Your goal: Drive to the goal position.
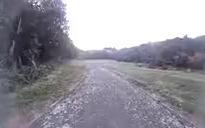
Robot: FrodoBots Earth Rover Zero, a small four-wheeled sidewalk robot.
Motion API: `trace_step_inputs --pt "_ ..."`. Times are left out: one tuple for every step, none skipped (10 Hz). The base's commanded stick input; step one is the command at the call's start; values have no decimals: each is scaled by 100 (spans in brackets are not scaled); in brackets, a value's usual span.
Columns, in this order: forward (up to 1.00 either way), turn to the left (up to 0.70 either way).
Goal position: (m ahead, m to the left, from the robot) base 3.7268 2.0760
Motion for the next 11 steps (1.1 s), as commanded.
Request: trace_step_inputs --pt "70 0" --pt "70 0" --pt "70 0" --pt "70 0" --pt "70 0" --pt "70 0" --pt "70 0" --pt "70 0" --pt "70 0" --pt "70 0" --pt "70 -1"
